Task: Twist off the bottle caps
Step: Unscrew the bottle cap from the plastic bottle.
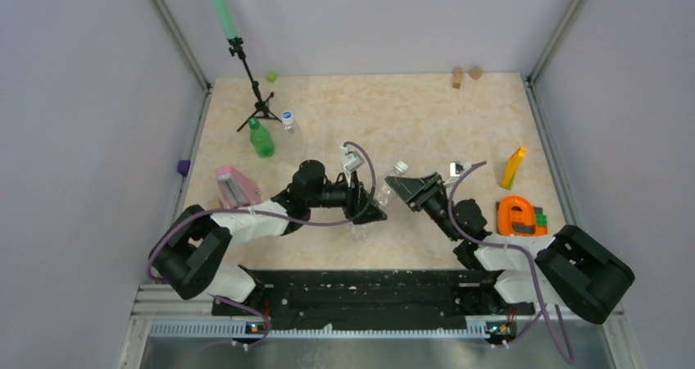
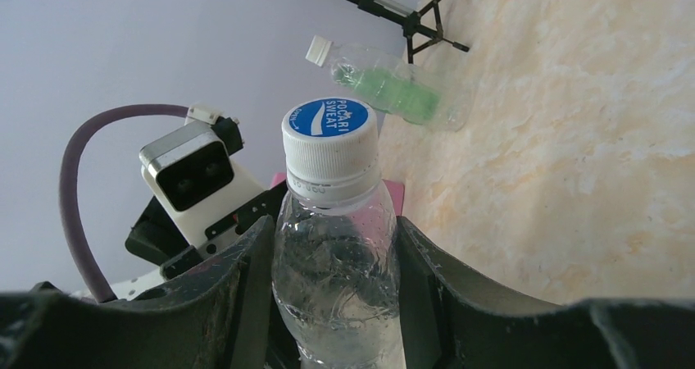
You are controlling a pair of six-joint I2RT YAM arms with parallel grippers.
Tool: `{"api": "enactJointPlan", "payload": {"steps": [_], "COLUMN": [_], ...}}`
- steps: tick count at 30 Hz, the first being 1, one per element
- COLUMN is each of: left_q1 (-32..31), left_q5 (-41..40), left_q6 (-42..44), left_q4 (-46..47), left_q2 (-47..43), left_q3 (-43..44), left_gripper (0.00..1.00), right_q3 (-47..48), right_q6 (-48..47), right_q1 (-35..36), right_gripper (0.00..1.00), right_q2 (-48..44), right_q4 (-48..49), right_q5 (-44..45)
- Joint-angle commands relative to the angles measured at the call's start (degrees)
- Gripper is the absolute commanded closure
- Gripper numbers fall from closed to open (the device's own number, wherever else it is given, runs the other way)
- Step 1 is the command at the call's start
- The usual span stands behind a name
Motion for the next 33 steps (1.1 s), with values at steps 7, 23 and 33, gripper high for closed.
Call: {"api": "enactJointPlan", "payload": {"steps": [7,23,33], "left_q1": [-0.7,-1.8,-2.9], "left_q5": [0.0,-2.2,0.4], "left_q6": [2.4,5.3,2.9], "left_q4": [-1.0,-6.8,-2.7], "left_q2": [-2.5,-2.4,1.0], "left_q3": [2.8,5.4,5.6], "left_gripper": [0.33,0.3,0.31], "right_q3": [-1.0,-1.0,-5.0], "right_q6": [-0.5,-2.5,0.8], "right_q1": [0.8,0.5,0.5], "right_gripper": [0.98,1.0,1.0], "right_q2": [-5.7,-10.8,-6.4], "right_q4": [-2.5,-11.5,1.2], "right_q5": [0.7,1.6,2.6]}}
